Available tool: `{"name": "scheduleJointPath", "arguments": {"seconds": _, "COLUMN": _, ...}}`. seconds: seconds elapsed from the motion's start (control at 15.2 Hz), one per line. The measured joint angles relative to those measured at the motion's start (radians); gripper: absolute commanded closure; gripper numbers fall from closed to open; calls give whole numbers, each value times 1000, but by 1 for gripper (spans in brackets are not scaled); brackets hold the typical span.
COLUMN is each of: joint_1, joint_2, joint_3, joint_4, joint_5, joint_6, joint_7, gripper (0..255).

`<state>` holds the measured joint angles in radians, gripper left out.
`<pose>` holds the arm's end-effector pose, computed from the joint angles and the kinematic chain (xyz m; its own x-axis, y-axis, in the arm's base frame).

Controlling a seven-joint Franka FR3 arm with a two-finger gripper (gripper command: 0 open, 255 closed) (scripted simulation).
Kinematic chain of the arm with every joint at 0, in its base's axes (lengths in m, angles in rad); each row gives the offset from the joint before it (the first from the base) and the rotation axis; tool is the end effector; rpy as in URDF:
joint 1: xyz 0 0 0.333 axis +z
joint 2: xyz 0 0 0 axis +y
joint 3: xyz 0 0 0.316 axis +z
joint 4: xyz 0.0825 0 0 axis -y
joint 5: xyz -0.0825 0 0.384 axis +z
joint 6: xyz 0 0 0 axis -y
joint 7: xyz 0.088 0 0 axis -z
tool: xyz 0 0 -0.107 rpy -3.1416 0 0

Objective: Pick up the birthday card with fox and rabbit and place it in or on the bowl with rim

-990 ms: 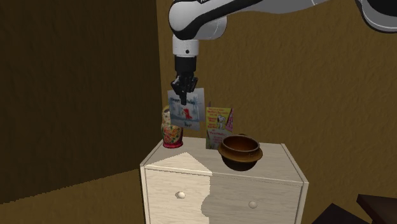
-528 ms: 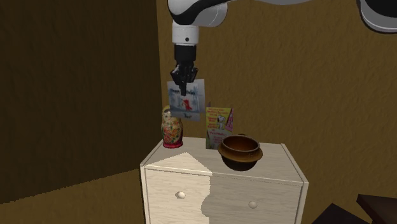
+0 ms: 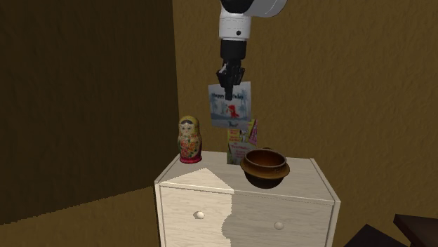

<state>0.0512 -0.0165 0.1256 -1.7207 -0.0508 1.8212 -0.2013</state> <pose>0.5605 0.0964 0.5851 0.9193 0.3798 0.1034 0.3736 -0.9246 0.0746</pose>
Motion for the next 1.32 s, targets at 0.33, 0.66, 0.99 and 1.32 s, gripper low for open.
{"name": "scheduleJointPath", "arguments": {"seconds": 0.33, "joint_1": -27, "joint_2": -181, "joint_3": -38, "joint_4": -174, "joint_5": 24, "joint_6": -3, "joint_7": -71, "gripper": 255}}
{"name": "scheduleJointPath", "arguments": {"seconds": 0.66, "joint_1": -49, "joint_2": -340, "joint_3": -83, "joint_4": -296, "joint_5": 30, "joint_6": -37, "joint_7": -139, "gripper": 255}}
{"name": "scheduleJointPath", "arguments": {"seconds": 0.99, "joint_1": -52, "joint_2": -373, "joint_3": -92, "joint_4": -377, "joint_5": 29, "joint_6": 10, "joint_7": -152, "gripper": 255}}
{"name": "scheduleJointPath", "arguments": {"seconds": 1.32, "joint_1": -52, "joint_2": -377, "joint_3": -93, "joint_4": -449, "joint_5": 29, "joint_6": 78, "joint_7": -152, "gripper": 255}}
